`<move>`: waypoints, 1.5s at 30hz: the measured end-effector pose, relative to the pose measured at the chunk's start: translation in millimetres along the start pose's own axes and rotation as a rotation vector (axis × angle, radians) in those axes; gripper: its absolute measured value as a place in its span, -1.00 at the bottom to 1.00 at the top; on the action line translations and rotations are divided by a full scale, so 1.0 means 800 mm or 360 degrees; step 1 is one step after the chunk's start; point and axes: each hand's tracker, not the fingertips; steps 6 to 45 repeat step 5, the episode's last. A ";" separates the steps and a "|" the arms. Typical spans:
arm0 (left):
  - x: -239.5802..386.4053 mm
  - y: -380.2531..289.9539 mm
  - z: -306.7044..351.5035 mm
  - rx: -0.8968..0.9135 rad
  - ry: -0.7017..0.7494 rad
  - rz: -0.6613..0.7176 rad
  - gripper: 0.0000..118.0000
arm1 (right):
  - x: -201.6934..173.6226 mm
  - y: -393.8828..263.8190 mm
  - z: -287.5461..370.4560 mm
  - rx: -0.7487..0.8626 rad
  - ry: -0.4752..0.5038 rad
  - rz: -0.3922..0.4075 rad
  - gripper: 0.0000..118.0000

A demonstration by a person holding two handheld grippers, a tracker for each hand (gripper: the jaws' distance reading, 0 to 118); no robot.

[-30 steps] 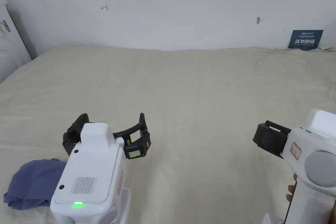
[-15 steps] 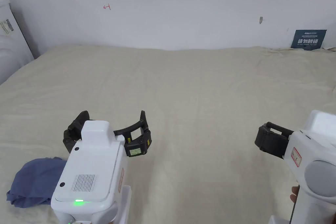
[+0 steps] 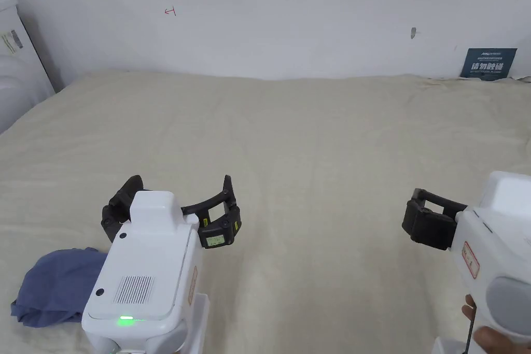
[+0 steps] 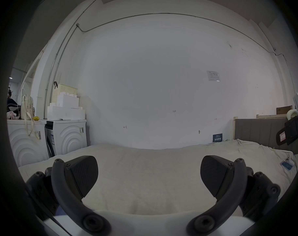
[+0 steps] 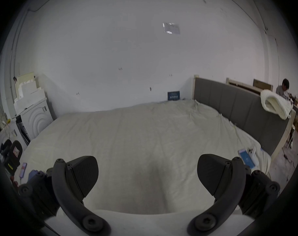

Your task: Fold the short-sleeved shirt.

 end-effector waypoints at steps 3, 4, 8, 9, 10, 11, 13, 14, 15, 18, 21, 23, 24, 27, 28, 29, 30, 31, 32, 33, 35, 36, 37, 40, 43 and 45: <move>0.000 0.000 0.000 0.0001 0.0000 -0.0001 1.00 | 0.000 -0.009 0.007 0.0204 0.0062 0.0025 0.96; 0.001 0.000 0.000 0.0002 -0.0002 -0.0002 1.00 | 0.001 -0.013 0.008 0.0276 0.0076 0.0015 0.96; 0.000 0.000 0.000 0.0004 -0.0001 -0.0001 1.00 | 0.002 -0.017 0.009 0.0341 0.0090 0.0002 0.96; 0.000 0.000 0.000 0.0004 -0.0001 -0.0001 1.00 | 0.002 -0.017 0.009 0.0341 0.0090 0.0002 0.96; 0.000 0.000 0.000 0.0004 -0.0001 -0.0001 1.00 | 0.002 -0.017 0.009 0.0341 0.0090 0.0002 0.96; 0.000 0.000 0.000 0.0004 -0.0001 -0.0001 1.00 | 0.002 -0.017 0.009 0.0341 0.0090 0.0002 0.96; 0.000 0.000 0.000 0.0004 -0.0001 -0.0001 1.00 | 0.002 -0.017 0.009 0.0341 0.0090 0.0002 0.96; 0.000 0.000 0.000 0.0004 -0.0001 -0.0001 1.00 | 0.002 -0.017 0.009 0.0341 0.0090 0.0002 0.96; 0.000 0.000 0.000 0.0004 -0.0001 -0.0001 1.00 | 0.002 -0.017 0.009 0.0341 0.0090 0.0002 0.96; 0.000 0.000 0.000 0.0004 -0.0001 -0.0001 1.00 | 0.002 -0.017 0.009 0.0341 0.0090 0.0002 0.96; 0.000 0.000 0.000 0.0004 -0.0001 -0.0001 1.00 | 0.002 -0.017 0.009 0.0341 0.0090 0.0002 0.96; 0.000 0.000 0.000 0.0004 -0.0001 -0.0001 1.00 | 0.002 -0.017 0.009 0.0341 0.0090 0.0002 0.96; 0.000 0.000 0.000 0.0004 -0.0001 -0.0001 1.00 | 0.002 -0.017 0.009 0.0341 0.0090 0.0002 0.96; 0.000 0.000 0.000 0.0004 -0.0001 -0.0001 1.00 | 0.002 -0.017 0.009 0.0341 0.0090 0.0002 0.96; 0.000 0.000 0.000 0.0004 -0.0001 -0.0001 1.00 | 0.002 -0.017 0.009 0.0341 0.0090 0.0002 0.96; 0.000 0.000 0.000 0.0004 -0.0001 -0.0001 1.00 | 0.002 -0.017 0.009 0.0341 0.0090 0.0002 0.96; 0.000 0.000 0.000 0.0004 -0.0001 -0.0001 1.00 | 0.002 -0.017 0.009 0.0341 0.0090 0.0002 0.96; 0.000 0.000 0.000 0.0004 -0.0001 -0.0001 1.00 | 0.002 -0.017 0.009 0.0341 0.0090 0.0002 0.96; 0.000 0.000 0.000 0.0004 -0.0001 -0.0001 1.00 | 0.002 -0.017 0.009 0.0341 0.0090 0.0002 0.96; 0.000 0.000 0.000 0.0004 -0.0001 -0.0001 1.00 | 0.002 -0.017 0.009 0.0341 0.0090 0.0002 0.96; 0.000 0.000 0.000 0.0004 -0.0001 -0.0001 1.00 | 0.002 -0.017 0.009 0.0341 0.0090 0.0002 0.96; 0.000 0.000 0.000 0.0004 -0.0001 -0.0001 1.00 | 0.002 -0.017 0.009 0.0341 0.0090 0.0002 0.96; 0.000 0.000 0.000 0.0004 -0.0001 -0.0001 1.00 | 0.002 -0.017 0.009 0.0341 0.0090 0.0002 0.96; 0.000 0.000 0.000 0.0004 -0.0001 -0.0001 1.00 | 0.002 -0.017 0.009 0.0341 0.0090 0.0002 0.96; 0.000 0.000 0.000 0.0004 -0.0001 -0.0001 1.00 | 0.002 -0.017 0.009 0.0341 0.0090 0.0002 0.96; 0.000 0.000 0.000 0.0004 -0.0001 -0.0001 1.00 | 0.002 -0.017 0.009 0.0341 0.0090 0.0002 0.96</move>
